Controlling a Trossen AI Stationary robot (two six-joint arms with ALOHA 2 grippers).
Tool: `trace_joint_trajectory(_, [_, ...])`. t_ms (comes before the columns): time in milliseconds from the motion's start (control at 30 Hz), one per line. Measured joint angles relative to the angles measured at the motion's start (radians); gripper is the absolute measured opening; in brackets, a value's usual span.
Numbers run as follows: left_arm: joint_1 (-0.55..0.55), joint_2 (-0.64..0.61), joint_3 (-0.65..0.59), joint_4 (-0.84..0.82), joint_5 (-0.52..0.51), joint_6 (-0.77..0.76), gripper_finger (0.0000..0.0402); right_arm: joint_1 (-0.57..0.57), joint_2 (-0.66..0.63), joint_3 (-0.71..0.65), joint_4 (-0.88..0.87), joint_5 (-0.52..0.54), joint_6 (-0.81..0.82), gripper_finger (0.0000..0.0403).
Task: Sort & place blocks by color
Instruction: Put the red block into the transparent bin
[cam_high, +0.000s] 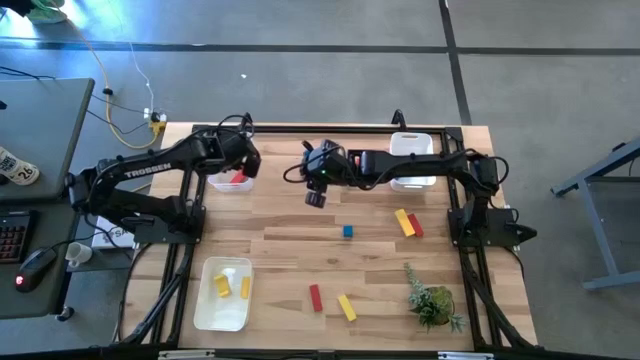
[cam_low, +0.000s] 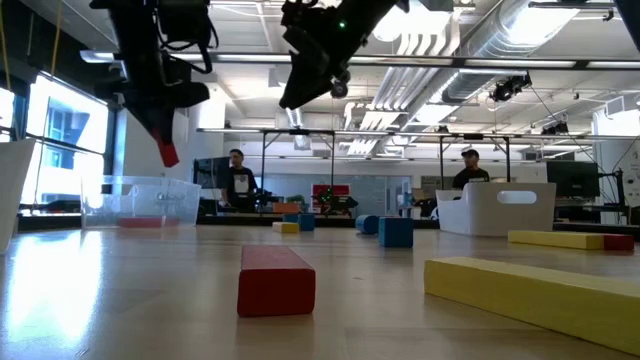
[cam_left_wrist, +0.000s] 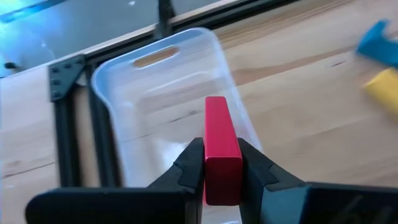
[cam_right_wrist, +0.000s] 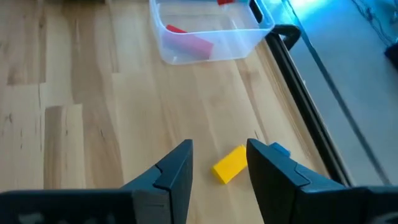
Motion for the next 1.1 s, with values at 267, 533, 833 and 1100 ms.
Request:
trace_joint_trajectory(267, [0.157,0.007,0.000,-0.004,0.112,0.205,0.0037,-0.025,0.000,0.000,-0.009,-0.031,0.223,0.0138])
trace_joint_trajectory(533, [0.305,0.098,0.000,0.004,0.272,0.423,0.0037,-0.020,0.000,0.000,-0.126,-0.118,0.519,0.0138])
trace_joint_trajectory(833, [0.344,0.202,0.000,0.018,0.294,0.547,0.0037,0.019,0.000,-0.002,-0.302,-0.094,0.769,0.0138])
trace_joint_trajectory(1100, [0.350,0.253,0.000,0.028,0.302,0.582,0.0049,0.078,0.000,-0.002,-0.418,-0.110,0.914,0.0138])
